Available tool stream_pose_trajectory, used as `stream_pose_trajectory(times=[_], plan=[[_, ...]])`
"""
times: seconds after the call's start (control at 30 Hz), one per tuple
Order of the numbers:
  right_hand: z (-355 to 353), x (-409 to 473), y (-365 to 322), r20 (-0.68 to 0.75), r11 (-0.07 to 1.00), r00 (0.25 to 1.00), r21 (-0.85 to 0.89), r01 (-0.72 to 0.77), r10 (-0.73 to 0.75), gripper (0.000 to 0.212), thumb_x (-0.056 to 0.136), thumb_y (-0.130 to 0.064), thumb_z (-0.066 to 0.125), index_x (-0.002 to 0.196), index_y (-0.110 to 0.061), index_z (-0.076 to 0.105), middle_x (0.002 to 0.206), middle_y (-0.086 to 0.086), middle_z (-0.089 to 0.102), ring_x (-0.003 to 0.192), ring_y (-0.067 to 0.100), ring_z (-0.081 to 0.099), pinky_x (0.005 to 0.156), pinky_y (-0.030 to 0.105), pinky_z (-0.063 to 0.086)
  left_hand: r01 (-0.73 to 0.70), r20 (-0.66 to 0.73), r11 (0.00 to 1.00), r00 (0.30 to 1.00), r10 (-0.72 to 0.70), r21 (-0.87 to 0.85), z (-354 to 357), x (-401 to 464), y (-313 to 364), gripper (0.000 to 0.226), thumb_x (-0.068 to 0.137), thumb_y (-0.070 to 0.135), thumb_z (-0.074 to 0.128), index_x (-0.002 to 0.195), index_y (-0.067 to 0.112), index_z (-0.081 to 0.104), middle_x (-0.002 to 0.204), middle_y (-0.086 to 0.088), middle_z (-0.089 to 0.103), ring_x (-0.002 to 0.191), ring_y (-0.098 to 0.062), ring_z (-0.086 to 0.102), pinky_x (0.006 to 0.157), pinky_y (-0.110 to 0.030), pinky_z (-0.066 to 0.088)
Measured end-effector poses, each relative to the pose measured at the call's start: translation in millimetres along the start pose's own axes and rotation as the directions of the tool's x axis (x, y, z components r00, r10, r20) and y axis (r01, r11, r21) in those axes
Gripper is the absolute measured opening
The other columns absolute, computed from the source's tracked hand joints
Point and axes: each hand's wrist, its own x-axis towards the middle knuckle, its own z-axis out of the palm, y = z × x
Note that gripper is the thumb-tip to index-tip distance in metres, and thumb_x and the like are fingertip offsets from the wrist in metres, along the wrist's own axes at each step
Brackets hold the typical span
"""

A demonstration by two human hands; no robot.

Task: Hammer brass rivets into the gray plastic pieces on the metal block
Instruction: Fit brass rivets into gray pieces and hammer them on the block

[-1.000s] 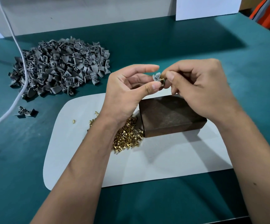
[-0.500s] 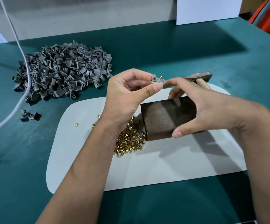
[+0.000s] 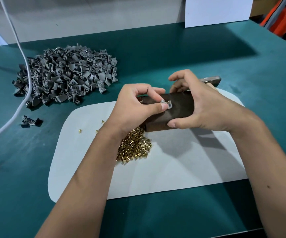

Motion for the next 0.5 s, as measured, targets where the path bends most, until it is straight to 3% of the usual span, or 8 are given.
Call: stream_pose_trajectory(times=[0.07,0.2,0.27,0.33,0.4,0.43,0.5], plan=[[0.8,0.7,4.1,-0.016,1.0,1.0,0.008,0.003,-0.003,0.092,0.053,-0.067,0.08,0.131,-0.036,0.041,0.118,-0.023,0.058,0.121,0.001,0.053,0.105,0.039,0.045,-0.002,-0.002,0.997,1.0,0.002,0.074,-1.1,0.2,-1.0,0.013,0.076,0.002,0.087,0.078,0.004,0.074,0.113,-0.006,0.075,0.106,-0.009,0.072,0.098,-0.032,0.055],[-4.7,-0.9,9.9,-0.009,0.994,1.0,0.107,0.005,-0.004,0.087,0.051,-0.064,0.087,0.126,-0.036,0.052,0.122,-0.018,0.064,0.125,0.003,0.056,0.11,0.04,0.045,-0.02,-0.019,0.988,1.0,0.023,0.151,-3.1,0.2,0.4,0.01,0.077,0.004,0.086,0.078,0.007,0.077,0.112,0.0,0.076,0.102,-0.001,0.071,0.085,-0.011,0.049],[-6.8,-1.0,10.1,-0.044,0.989,0.999,0.144,0.017,-0.011,0.077,0.058,-0.063,0.086,0.123,-0.033,0.058,0.12,-0.015,0.066,0.123,0.005,0.059,0.11,0.038,0.045,-0.028,-0.019,0.987,0.999,0.031,0.158,-2.7,0.2,0.4,0.009,0.078,0.002,0.084,0.078,0.006,0.076,0.109,0.0,0.076,0.103,-0.002,0.071,0.086,-0.013,0.049],[-6.3,0.9,9.5,-0.219,0.99,0.975,0.143,-0.001,0.032,0.054,0.07,-0.06,0.079,0.113,-0.029,0.065,0.109,-0.012,0.07,0.109,0.005,0.065,0.101,0.032,0.049,-0.031,-0.02,0.987,0.999,0.035,0.158,-2.4,0.1,0.0,0.009,0.078,0.001,0.084,0.077,0.005,0.076,0.107,-0.001,0.077,0.105,-0.002,0.07,0.092,-0.021,0.052],[-8.8,2.9,14.0,-0.473,0.989,0.869,0.038,-0.146,0.147,0.034,0.081,-0.049,0.073,0.102,-0.023,0.067,0.097,-0.003,0.072,0.096,0.016,0.067,0.087,0.034,0.053,-0.026,-0.017,0.987,0.999,0.029,0.156,-2.9,0.1,-0.7,0.009,0.078,0.001,0.084,0.076,0.005,0.076,0.107,0.001,0.077,0.106,-0.001,0.07,0.098,-0.028,0.053],[-11.7,3.4,18.8,-0.554,0.951,0.804,-0.067,-0.303,0.217,0.03,0.085,-0.044,0.071,0.102,-0.02,0.067,0.1,0.005,0.071,0.098,0.026,0.066,0.086,0.037,0.052,-0.023,-0.012,0.988,1.0,0.026,0.154,-3.3,0.1,-0.9,0.009,0.078,0.002,0.084,0.076,0.005,0.076,0.108,0.001,0.077,0.106,-0.001,0.07,0.101,-0.032,0.053],[-16.3,0.3,27.9,-0.539,0.764,0.727,-0.218,-0.608,0.425,0.04,0.088,-0.043,0.069,0.111,-0.011,0.061,0.114,0.02,0.065,0.11,0.041,0.058,0.087,0.043,0.047,-0.024,-0.007,0.989,1.0,0.025,0.147,-3.7,0.1,-1.5,0.01,0.077,0.001,0.084,0.076,0.005,0.075,0.109,0.001,0.076,0.107,-0.002,0.07,0.103,-0.038,0.053]])
